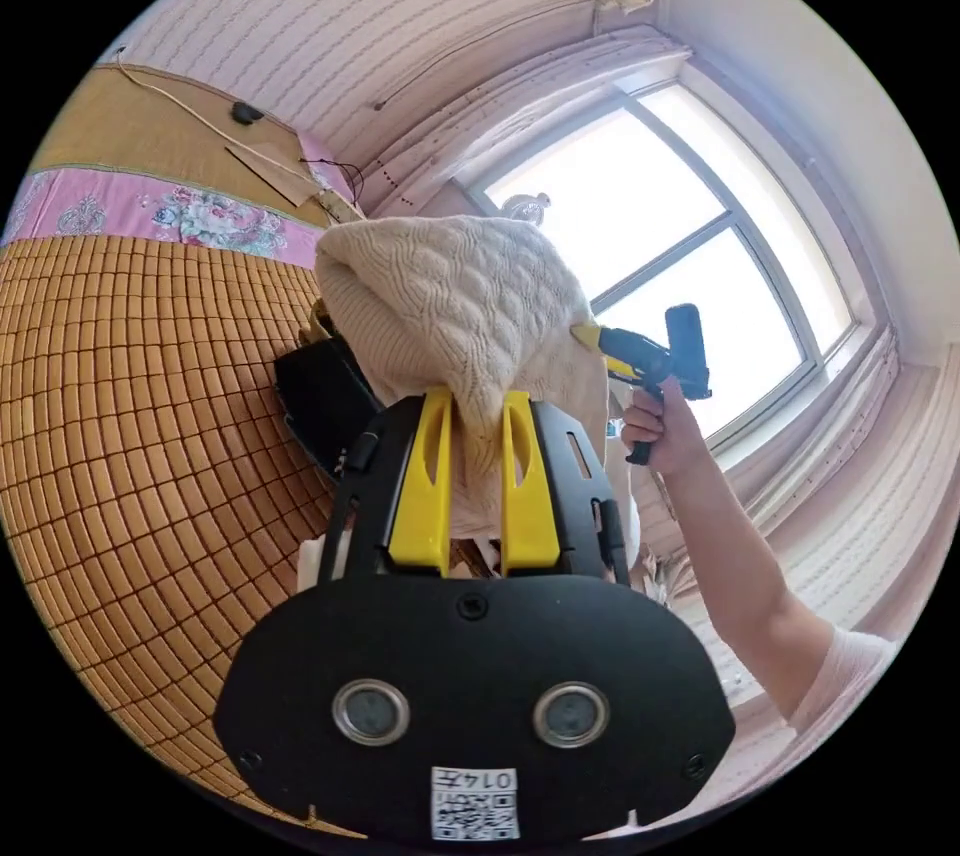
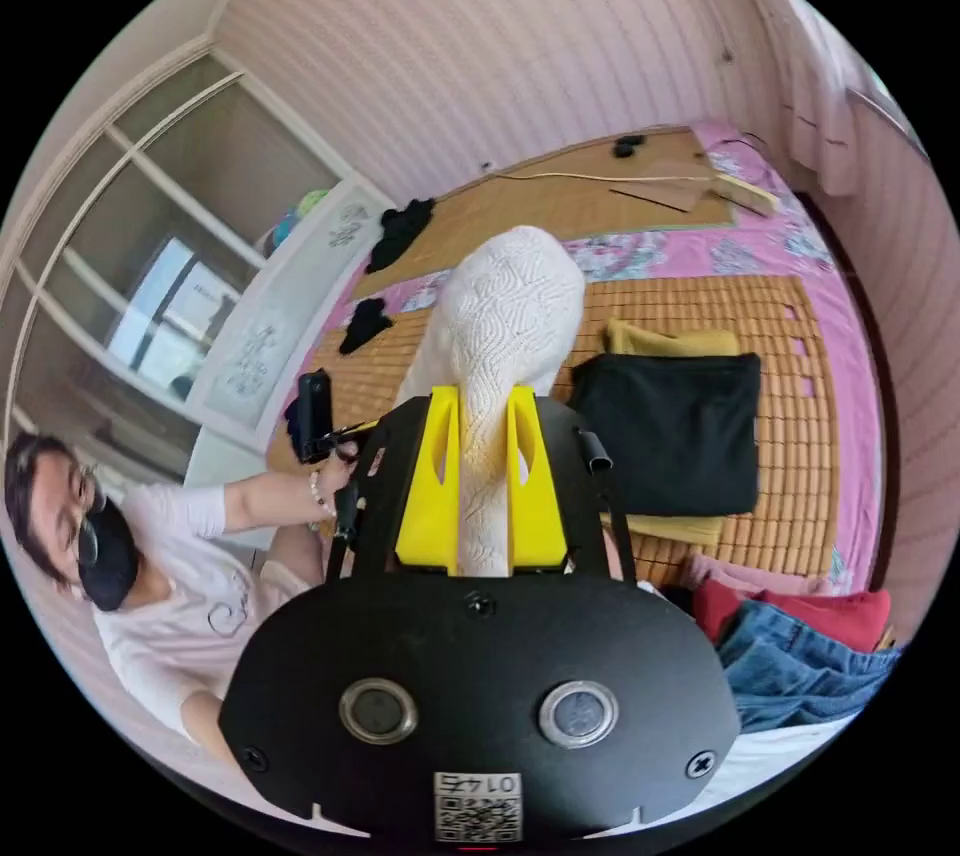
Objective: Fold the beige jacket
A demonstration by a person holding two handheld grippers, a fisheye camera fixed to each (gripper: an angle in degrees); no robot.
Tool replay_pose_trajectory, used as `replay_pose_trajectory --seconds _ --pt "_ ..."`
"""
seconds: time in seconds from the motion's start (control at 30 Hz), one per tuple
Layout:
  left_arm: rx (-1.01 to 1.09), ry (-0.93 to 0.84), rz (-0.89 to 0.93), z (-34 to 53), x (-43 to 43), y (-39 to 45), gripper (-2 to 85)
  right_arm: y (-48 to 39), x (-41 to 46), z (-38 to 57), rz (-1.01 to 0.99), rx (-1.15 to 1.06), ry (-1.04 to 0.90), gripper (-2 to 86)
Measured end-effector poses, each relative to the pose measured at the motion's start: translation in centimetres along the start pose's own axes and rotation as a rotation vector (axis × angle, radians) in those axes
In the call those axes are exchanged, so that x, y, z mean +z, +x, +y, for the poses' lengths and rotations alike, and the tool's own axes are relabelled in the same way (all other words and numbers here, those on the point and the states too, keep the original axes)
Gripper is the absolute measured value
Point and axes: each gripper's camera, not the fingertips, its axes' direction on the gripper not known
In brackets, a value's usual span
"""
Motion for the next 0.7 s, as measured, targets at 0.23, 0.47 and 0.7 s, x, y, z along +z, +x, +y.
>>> replay_pose_trajectory --seconds 0.23,0.47,0.7 --pt "0.027 -0.134 -0.259 -3.1 12.1 -5.2 9.4 4.0 14.3 1.1 0.294 0.149 -0.111 0.0" --pt "0.180 -0.166 -0.239 -3.2 2.2 -3.5 6.7 -3.4 16.9 2.9 0.425 0.041 0.042 -0.8" --pt "0.135 -0.143 -0.305 8.7 -22.2 -3.8 6.5 -18.7 24.8 10.8 0.221 -0.326 -0.129 -0.7"
